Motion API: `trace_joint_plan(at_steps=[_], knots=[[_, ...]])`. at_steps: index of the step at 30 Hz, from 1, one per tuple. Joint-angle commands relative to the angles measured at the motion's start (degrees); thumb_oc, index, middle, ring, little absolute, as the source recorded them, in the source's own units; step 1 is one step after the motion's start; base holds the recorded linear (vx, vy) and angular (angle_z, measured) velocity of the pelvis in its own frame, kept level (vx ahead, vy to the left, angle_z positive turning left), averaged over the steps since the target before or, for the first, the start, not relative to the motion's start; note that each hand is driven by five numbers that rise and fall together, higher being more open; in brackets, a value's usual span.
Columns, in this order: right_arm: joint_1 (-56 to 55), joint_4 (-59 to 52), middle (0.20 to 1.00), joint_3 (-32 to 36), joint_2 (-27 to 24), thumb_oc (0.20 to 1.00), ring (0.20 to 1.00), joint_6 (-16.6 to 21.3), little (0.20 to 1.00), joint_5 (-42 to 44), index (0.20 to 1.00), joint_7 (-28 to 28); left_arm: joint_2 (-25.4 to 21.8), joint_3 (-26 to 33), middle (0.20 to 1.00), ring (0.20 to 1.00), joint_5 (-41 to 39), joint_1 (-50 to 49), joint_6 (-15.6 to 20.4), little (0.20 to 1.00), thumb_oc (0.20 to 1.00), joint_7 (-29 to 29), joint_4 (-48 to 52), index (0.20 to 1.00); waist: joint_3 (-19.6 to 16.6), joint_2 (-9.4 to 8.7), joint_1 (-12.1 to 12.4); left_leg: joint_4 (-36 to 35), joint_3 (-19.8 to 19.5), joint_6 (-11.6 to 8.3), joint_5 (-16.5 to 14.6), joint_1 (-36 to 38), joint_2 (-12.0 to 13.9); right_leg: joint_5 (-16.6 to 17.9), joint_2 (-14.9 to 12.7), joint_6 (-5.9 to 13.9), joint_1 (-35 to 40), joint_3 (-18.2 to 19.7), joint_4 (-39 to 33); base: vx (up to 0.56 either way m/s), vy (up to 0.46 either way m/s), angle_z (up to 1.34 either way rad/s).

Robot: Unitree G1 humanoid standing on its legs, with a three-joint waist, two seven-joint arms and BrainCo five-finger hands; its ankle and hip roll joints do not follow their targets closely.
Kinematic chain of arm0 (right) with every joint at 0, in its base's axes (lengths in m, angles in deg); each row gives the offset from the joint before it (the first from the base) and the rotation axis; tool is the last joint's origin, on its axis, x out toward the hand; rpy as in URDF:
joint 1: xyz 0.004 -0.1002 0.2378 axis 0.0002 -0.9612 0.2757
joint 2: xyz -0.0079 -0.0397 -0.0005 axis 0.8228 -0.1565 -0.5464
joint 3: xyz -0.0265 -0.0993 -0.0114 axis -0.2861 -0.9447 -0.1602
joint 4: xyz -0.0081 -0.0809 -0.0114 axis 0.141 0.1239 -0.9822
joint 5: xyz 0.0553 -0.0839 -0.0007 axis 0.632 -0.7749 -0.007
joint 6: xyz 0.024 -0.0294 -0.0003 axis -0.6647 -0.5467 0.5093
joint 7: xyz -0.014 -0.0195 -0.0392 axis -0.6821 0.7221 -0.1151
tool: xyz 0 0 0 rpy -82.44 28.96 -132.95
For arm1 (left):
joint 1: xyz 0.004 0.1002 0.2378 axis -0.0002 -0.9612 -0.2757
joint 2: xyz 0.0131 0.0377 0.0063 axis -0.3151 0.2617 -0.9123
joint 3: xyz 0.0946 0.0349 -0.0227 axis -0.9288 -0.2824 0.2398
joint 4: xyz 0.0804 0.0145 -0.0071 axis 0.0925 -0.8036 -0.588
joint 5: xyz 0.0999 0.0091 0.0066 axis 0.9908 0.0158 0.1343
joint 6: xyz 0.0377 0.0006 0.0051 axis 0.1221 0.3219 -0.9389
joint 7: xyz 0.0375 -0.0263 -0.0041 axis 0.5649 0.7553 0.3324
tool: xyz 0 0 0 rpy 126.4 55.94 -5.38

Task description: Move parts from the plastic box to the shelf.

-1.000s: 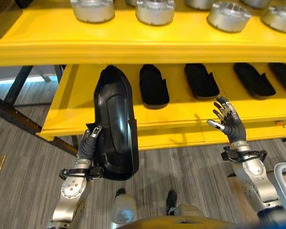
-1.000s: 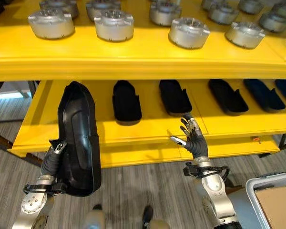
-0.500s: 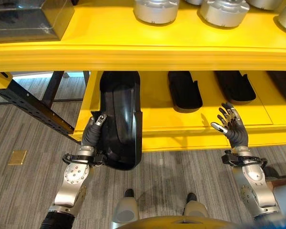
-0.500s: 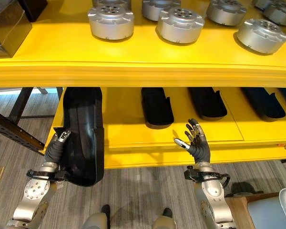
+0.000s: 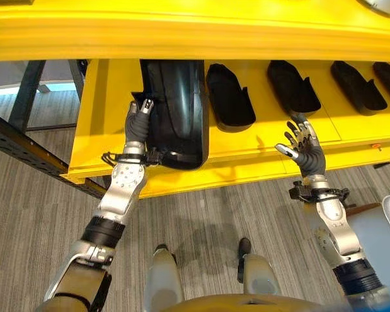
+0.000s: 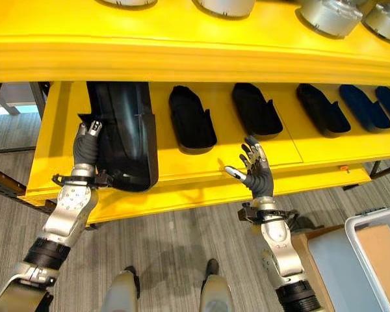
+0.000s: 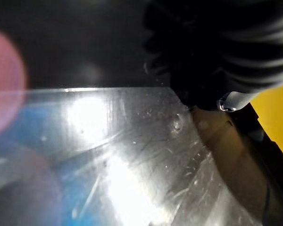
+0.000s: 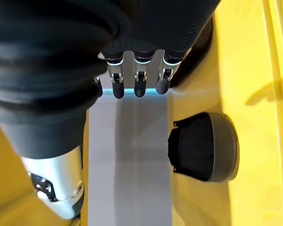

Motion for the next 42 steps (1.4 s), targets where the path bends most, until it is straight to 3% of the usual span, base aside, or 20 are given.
trace_joint_plan(at_steps=[1, 6, 15, 22, 30, 42], knots=[[1.51, -3.2, 1.0, 0.92, -2.21, 1.0, 1.0, 3.39, 1.0, -0.39, 1.0, 1.31, -4.22, -0.88, 0.2, 0.2, 1.3, 7.17, 2.1, 0.2, 0.2, -4.37, -2.92, 0.2, -2.53, 0.26, 0.44, -0.73, -3.31, -2.09, 3.55, 0.5, 3.81, -1.02, -2.06, 0.61, -1.85, 3.0, 8.9, -0.12, 0.007, -0.03], [2.1, -4.2, 1.0, -0.36, -2.59, 1.0, 1.0, 3.78, 1.0, -0.46, 1.0, 0.98, -7.42, -1.76, 0.2, 0.2, -0.24, 13.81, 1.27, 0.2, 0.2, -6.38, -11.52, 0.2, -3.62, 0.55, -0.52, 2.13, -4.15, -2.23, 3.29, -4.24, 4.4, -1.84, -1.15, 0.2, -6.91, 3.74, 12.4, -0.1, 0.003, -0.02], [-1.44, -9.31, 1.0, 0.8, -5.2, 1.0, 1.0, 5.44, 1.0, 1.17, 1.0, -2.51, -14.16, -3.48, 0.2, 0.2, -5.09, 23.89, -0.46, 0.2, 0.2, -4.98, -29.21, 0.2, -7.44, 2.03, -2.74, 5.5, -7.03, -2.27, 4.29, -14.75, 4.76, -2.63, 0.55, -0.19, -16.9, 3.22, 17.15, -0.06, -0.014, -0.01], [-0.74, -9.47, 1.0, 0.29, -6.15, 1.0, 1.0, 5.68, 1.0, 2.68, 1.0, -2.77, -16.3, -8.49, 0.2, 0.2, -10.92, 33.16, -2.73, 0.2, 0.2, -1.33, -38.83, 0.2, -7.26, 2.49, -3.09, 7.16, -8.13, -2.24, 4.72, -19.5, 4.97, -2.6, 0.96, -0.35, -20.38, 2.21, 18.28, -0.02, -0.007, 0.06], [-2.72, -9.99, 1.0, 0.32, -5.84, 1.0, 1.0, 5.31, 1.0, 4.38, 1.0, -3.49, -16.54, -10.01, 0.2, 0.2, -20.69, 41.11, -4.83, 0.2, 0.2, 1.99, -46.98, 0.2, -7.87, 2.56, -3.54, 7.69, -8.37, -2.21, 4.59, -21.99, 5.45, -1.75, 1.29, 0.08, -22.03, 1.89, 17.41, 0.01, 0.0, 0.02], [-5.6, -10.71, 1.0, 2.07, -5.71, 1.0, 1.0, 4.8, 1.0, 5.95, 1.0, -5.26, -19.58, -13.9, 0.2, 0.2, -16.75, 46.64, -8.86, 0.2, 0.2, 5.28, -52.84, 0.2, -7.95, 2.17, -3.61, 8.65, -8.05, -1.88, 4.13, -24.5, 5.34, -1.12, 1.17, 0.28, -23.31, 2.29, 16.17, 0.01, 0.002, 0.0]])
